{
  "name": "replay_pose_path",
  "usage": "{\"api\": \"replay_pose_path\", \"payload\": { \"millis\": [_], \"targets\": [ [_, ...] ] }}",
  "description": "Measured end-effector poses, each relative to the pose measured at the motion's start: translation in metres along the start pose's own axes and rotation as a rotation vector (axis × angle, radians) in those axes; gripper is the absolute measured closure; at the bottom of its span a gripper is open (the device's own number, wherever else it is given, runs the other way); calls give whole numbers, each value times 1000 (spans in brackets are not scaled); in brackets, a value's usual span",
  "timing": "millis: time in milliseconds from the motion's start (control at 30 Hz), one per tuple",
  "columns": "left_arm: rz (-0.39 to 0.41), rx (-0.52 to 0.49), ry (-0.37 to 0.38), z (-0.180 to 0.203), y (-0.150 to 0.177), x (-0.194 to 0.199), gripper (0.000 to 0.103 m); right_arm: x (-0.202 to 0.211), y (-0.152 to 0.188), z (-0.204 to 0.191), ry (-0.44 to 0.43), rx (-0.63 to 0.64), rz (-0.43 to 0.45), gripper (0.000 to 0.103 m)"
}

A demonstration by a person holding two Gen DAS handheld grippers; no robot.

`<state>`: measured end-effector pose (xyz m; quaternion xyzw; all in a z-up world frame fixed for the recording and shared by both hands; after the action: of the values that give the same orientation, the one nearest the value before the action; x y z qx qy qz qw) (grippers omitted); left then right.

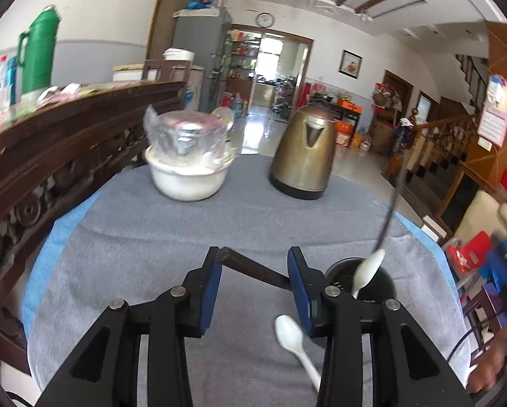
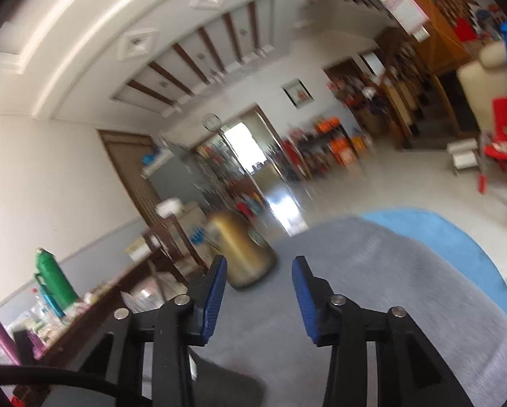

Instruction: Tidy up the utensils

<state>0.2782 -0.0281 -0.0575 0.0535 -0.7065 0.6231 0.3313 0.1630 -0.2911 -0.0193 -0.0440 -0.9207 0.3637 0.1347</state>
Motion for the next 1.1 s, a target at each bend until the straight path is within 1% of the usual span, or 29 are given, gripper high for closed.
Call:
{"api": "replay_pose_path", "payload": {
  "millis": [100,167,200,267,333,400,433,500,533,567,600,633,767,933,1000,1100],
  "targets": [
    [18,-46,22,18,-12,2,62,-3,14,36,32,-55,-83,59],
    [26,-70,37,28,-18,6,61,-3,24,54,33,-73,-128,59],
    [33,-81,49,33,-20,9,61,-5,31,64,25,-95,-166,59],
    [62,-102,76,42,-24,20,57,-7,42,82,7,-142,-235,59],
    [104,-130,105,51,-25,36,45,-9,51,95,7,-163,-264,59],
    [118,-155,95,54,-20,48,41,-12,58,112,13,-184,-296,59],
    [106,-159,93,54,-14,50,41,-12,62,119,13,-189,-304,59],
    [66,-150,102,53,2,50,41,-13,68,133,23,-198,-317,59],
    [33,-148,100,52,13,46,41,-15,70,137,21,-229,-342,60],
    [-12,-150,94,51,26,39,41,-14,68,137,-9,-247,-338,59],
    [-53,-153,89,50,36,32,41,-13,65,138,-6,-234,-322,59],
    [-110,-149,81,49,49,20,41,-13,64,138,0,-214,-321,59],
    [-250,-110,82,48,75,-21,41,-20,73,131,8,-195,-364,59],
    [-383,-65,118,47,90,-63,41,-23,73,131,23,-202,-381,59],
    [-414,-79,109,47,93,-72,41,-22,73,132,25,-202,-385,59],
    [-450,-129,102,52,94,-81,41,-26,75,129,31,-196,-390,59]
  ]
}}
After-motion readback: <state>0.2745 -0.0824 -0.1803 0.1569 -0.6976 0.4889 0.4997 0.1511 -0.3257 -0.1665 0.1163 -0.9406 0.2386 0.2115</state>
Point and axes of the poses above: each gripper's, at about its wrist camera, not at the fingertips, and x roughly against the way its jaws point, z to its right, y to its underside, the point moved 9 cm from there along -x, roughly the way its jaws point, and after that the axes turned 13 degrees about -x, right-handed, at the moved point
